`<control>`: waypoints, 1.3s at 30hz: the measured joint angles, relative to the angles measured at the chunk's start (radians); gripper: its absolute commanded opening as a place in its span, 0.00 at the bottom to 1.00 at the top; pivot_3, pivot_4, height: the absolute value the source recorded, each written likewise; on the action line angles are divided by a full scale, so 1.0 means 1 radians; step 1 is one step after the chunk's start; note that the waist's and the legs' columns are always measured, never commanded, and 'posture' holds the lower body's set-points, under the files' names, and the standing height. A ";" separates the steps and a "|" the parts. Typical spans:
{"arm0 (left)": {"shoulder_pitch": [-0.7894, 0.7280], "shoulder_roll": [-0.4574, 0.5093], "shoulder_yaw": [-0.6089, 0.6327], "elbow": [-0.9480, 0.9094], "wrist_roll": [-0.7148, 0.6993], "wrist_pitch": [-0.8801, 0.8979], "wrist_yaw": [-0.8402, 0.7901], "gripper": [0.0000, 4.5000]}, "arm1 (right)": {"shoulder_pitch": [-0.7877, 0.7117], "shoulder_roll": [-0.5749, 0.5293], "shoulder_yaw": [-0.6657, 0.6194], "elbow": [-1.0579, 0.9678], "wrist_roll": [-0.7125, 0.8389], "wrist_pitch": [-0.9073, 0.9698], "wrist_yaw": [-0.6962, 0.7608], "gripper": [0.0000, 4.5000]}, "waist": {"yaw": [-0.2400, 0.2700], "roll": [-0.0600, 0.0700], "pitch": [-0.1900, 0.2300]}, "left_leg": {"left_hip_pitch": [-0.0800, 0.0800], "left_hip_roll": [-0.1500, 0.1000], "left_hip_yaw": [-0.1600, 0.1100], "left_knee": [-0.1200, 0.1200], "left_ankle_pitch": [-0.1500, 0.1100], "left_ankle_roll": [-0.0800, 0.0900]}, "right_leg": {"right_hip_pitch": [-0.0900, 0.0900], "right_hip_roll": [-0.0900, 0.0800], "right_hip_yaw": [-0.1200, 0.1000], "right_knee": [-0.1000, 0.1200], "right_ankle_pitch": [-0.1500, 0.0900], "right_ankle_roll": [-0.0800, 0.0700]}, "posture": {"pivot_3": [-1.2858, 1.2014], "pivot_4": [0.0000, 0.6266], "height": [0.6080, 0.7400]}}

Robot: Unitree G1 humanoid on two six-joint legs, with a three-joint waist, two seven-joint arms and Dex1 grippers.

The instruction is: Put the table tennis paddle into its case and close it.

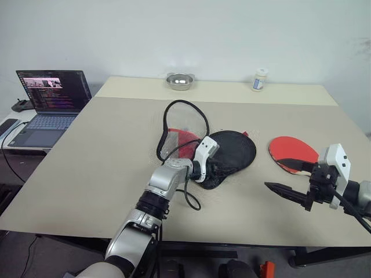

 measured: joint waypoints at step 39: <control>0.164 0.627 0.175 -0.357 -0.150 -0.255 -0.517 0.80 | -0.360 0.626 0.225 0.190 0.266 0.535 -0.798 1.00 | -0.010 0.001 0.000 | -0.001 0.001 -0.002 -0.001 0.000 -0.001 | -0.001 -0.001 -0.001 0.000 0.000 -0.002 | 0.52 0.24 1.00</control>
